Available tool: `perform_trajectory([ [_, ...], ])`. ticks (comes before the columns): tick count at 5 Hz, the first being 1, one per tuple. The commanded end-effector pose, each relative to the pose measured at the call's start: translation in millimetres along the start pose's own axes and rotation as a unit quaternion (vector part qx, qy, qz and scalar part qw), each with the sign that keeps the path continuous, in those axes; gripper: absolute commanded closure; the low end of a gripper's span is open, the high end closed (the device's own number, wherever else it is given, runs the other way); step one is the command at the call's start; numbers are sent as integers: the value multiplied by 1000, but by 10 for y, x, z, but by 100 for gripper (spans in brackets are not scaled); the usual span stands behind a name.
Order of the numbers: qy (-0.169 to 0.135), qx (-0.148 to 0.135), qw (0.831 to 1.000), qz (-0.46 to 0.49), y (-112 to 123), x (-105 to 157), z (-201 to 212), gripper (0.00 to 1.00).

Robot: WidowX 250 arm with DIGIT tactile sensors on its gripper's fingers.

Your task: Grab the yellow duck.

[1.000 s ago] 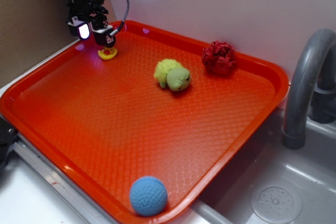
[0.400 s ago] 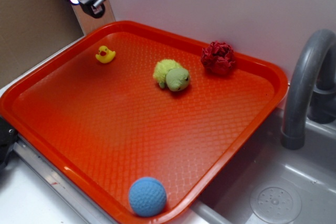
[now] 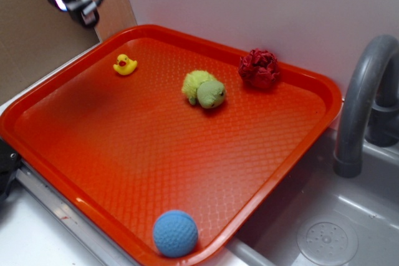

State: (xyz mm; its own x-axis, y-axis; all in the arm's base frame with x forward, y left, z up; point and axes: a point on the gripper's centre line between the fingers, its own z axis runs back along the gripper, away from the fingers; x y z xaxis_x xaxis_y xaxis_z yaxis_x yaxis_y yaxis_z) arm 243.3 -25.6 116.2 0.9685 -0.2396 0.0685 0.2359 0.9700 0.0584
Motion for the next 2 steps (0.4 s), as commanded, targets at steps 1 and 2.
perform_trajectory([
  [1,1,-3,1000,-30,-92,457,-798,0],
  [2,-1,-11,999,-51,-119,952,-1022,0],
])
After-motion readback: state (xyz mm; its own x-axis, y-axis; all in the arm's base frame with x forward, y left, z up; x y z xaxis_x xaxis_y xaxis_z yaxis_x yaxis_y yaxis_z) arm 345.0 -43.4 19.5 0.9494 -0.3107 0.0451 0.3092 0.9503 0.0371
